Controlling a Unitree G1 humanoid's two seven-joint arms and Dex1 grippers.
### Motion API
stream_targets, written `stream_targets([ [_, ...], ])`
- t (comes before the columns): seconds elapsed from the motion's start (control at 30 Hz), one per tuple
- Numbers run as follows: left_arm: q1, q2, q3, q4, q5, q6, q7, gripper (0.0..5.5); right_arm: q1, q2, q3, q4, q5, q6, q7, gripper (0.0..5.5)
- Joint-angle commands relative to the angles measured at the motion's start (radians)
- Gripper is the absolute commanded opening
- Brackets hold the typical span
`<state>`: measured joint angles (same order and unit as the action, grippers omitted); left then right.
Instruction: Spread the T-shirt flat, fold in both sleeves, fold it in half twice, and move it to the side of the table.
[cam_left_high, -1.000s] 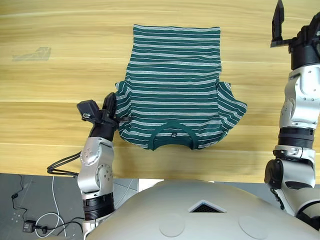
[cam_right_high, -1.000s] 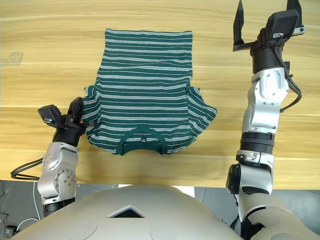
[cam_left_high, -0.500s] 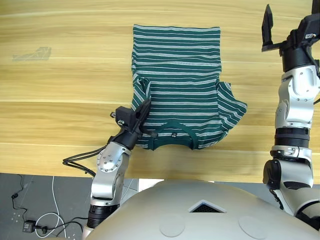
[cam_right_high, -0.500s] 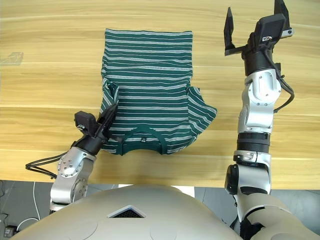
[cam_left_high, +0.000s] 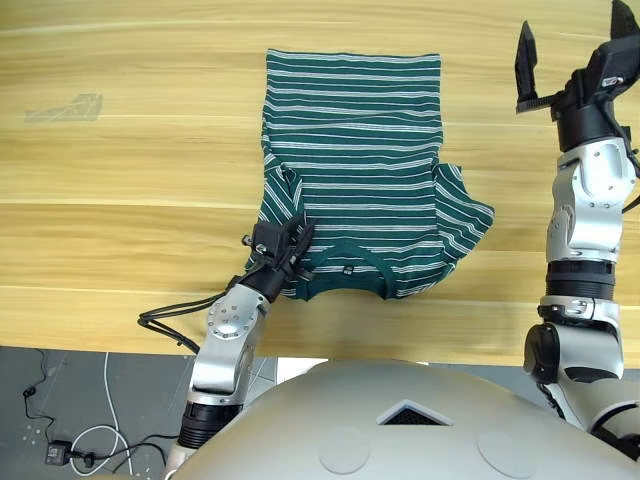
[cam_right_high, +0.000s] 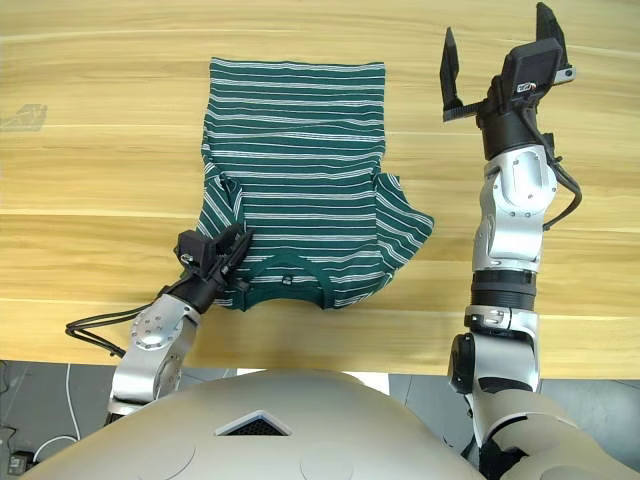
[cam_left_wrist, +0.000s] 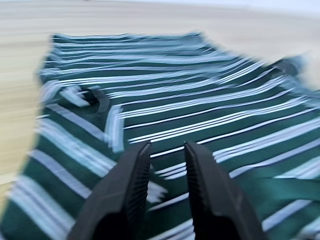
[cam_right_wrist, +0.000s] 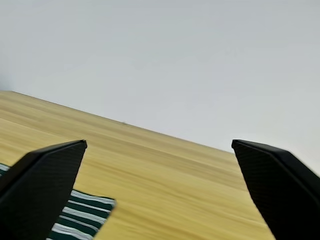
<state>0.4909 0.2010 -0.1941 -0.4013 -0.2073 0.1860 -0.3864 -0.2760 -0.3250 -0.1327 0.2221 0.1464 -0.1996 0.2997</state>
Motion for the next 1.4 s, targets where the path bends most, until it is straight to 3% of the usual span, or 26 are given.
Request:
stream_targets([
  [0.03,0.047,0.042,-0.037,-0.088,-0.091,-0.054,-0.117,1.52,0.064,0.008,-0.030,-0.110,0.185,0.157,0.106,5.40],
  [0.23,0.067,0.085,0.010,-0.183,-0.191,-0.071,-0.171,1.52,0.241,-0.031,-0.185,-0.311,0.617,0.538,0.206,5.40],
  [0.3,0.058,0.104,0.084,-0.204,-0.206,-0.091,-0.165,1.52,0.308,-0.052,-0.221,-0.348,0.671,0.619,0.201,5.40],
  [0.43,-0.029,0.069,0.349,-0.169,-0.279,-0.092,0.001,1.52,0.406,-0.088,-0.275,-0.397,0.751,0.770,0.168,5.40],
  [0.5,-0.029,0.057,0.421,-0.179,-0.308,-0.114,0.028,1.52,0.454,-0.149,-0.265,-0.378,0.751,0.837,0.239,5.40],
  [0.67,-0.007,0.044,0.422,-0.196,-0.304,-0.132,0.014,1.52,0.510,-0.243,-0.190,-0.312,0.680,0.891,0.378,5.40],
  [0.97,0.035,0.013,0.392,-0.248,-0.400,-0.158,-0.051,1.52,0.516,-0.265,-0.100,-0.247,0.576,0.860,0.517,5.40],
  [1.17,0.051,-0.013,0.395,-0.255,-0.499,-0.142,-0.052,1.55,0.484,-0.251,-0.069,-0.215,0.525,0.833,0.531,4.23],
  [1.4,0.067,-0.023,0.368,-0.234,-0.475,-0.162,-0.062,1.55,0.451,-0.236,-0.062,-0.185,0.480,0.790,0.525,3.11],
])
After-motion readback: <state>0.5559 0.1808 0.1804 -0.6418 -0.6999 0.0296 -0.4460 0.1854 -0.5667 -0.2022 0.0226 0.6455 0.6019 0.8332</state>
